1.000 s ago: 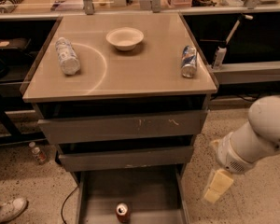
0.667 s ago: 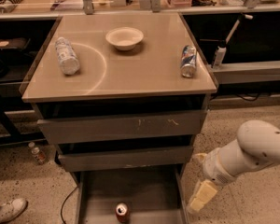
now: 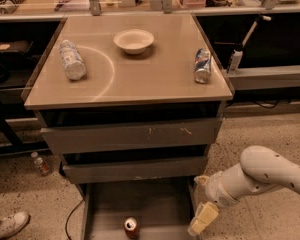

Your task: Pick coke can from bottom drawer and place on counter

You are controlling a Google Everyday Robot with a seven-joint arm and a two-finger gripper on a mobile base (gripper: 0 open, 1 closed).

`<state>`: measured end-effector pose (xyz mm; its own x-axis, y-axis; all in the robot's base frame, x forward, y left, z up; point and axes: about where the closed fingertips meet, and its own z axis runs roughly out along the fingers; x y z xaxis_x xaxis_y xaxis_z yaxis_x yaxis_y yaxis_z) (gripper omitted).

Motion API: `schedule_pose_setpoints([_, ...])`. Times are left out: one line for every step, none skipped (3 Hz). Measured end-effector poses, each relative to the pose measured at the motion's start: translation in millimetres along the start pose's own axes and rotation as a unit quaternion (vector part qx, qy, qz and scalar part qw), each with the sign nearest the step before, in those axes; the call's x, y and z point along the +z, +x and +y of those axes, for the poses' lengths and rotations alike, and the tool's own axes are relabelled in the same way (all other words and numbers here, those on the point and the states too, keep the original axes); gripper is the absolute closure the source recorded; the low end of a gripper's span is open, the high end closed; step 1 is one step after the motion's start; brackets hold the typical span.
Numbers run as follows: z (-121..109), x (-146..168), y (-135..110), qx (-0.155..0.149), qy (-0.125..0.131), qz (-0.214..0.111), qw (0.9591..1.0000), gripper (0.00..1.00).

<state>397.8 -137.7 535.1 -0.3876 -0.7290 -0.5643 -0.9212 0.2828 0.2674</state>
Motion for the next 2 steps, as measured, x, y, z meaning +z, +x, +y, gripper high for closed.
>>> schedule_pose_setpoints([0,1,0,0.0,-0.001,0.0,1.0,0.0])
schedule_pose_setpoints([-11,19,-1,-0.004,0.003,-0.022,0.9998,0.0])
